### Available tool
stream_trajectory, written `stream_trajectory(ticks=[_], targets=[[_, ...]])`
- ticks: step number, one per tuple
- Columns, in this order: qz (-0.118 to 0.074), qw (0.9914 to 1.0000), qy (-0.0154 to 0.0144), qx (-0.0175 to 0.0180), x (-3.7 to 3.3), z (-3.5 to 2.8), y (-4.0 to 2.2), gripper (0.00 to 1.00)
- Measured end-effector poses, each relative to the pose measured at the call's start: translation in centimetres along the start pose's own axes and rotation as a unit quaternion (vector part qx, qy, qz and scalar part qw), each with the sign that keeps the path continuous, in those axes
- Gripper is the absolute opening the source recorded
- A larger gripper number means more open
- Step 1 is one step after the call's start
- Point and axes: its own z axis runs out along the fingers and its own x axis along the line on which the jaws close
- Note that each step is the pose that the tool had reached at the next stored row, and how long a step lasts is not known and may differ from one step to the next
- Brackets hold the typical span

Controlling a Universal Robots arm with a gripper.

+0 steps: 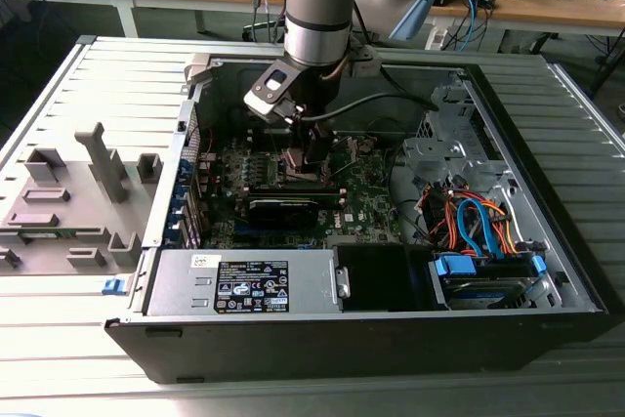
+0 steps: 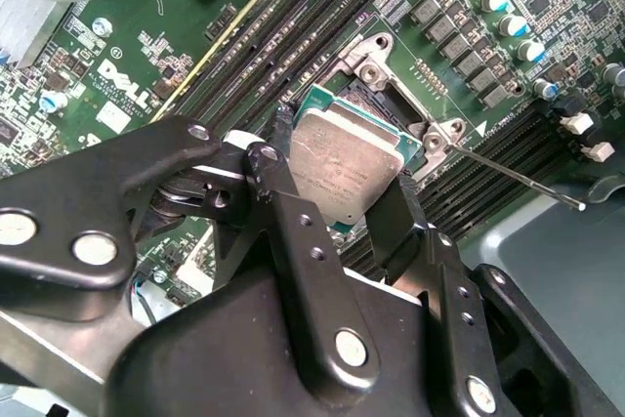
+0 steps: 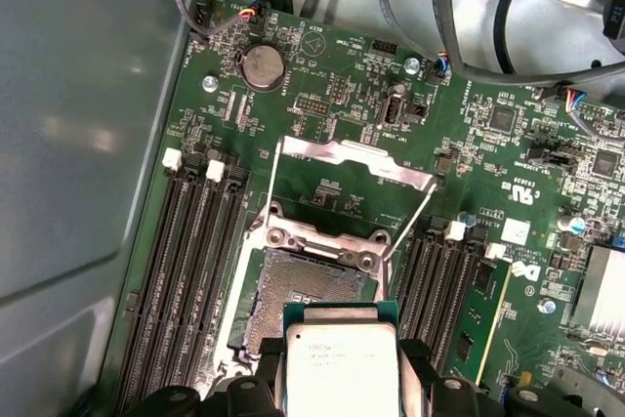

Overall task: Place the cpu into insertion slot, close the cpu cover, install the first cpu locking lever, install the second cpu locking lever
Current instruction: 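Place the cpu into insertion slot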

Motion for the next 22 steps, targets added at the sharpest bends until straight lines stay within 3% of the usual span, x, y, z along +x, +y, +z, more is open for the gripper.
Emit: stream_trajectory(ticks=[8,13,22], targets=[[0.011,0.99994,0.0006,0.0005,0.00,0.00,0.00,0.55],[0.032,0.99950,0.0016,0.0015,0.00,0.00,0.00,0.55],[0.079,0.99685,0.0039,0.0038,0.00,0.04,0.00,0.55]])
